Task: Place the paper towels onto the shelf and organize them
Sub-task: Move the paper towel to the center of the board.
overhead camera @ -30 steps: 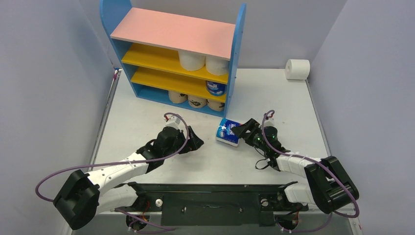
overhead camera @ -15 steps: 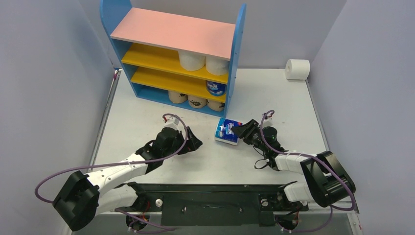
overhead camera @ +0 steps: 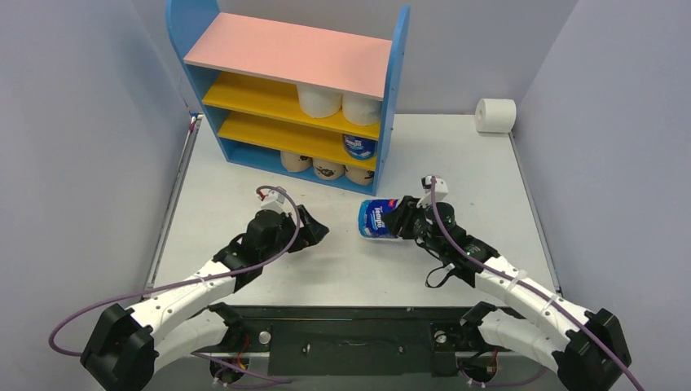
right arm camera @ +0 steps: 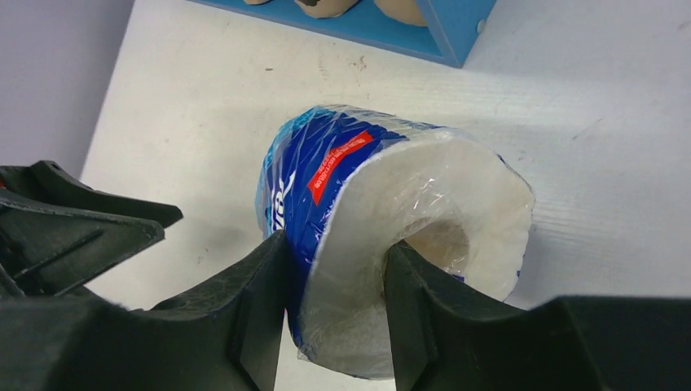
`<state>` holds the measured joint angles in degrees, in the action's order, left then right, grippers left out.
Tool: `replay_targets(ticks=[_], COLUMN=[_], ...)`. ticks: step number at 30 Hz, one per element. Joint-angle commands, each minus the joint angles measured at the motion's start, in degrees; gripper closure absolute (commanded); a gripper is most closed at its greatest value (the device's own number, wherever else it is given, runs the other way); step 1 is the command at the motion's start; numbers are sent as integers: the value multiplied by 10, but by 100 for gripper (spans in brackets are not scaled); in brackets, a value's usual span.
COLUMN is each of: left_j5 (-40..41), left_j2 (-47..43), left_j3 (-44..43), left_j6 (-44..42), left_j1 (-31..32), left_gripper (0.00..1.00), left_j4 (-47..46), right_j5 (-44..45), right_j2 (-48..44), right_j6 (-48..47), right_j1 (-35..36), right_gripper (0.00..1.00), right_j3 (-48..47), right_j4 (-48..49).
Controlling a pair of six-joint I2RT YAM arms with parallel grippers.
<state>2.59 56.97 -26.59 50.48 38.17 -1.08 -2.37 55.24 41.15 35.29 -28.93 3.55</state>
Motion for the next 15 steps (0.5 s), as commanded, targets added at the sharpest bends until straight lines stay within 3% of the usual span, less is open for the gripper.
replay_targets(ticks=[1,10,15], left_j5=[1,17,24], left_j2=[-35,-88,-104], left_j3=[-5,-9,-15], left_j6=[-12,-19,-24], left_j1=[-19,-53,-63], left_gripper=[19,16,13], left_j4=[9,67,88], right_j5=[106,346,398], right_j2=[-18,120,216], right_j6=[-107,-201,-240], right_j1=[48,270,340], right_gripper=[68,68,68], right_j3=[-95,-271,-354], right_j4=[-181,-402,-451])
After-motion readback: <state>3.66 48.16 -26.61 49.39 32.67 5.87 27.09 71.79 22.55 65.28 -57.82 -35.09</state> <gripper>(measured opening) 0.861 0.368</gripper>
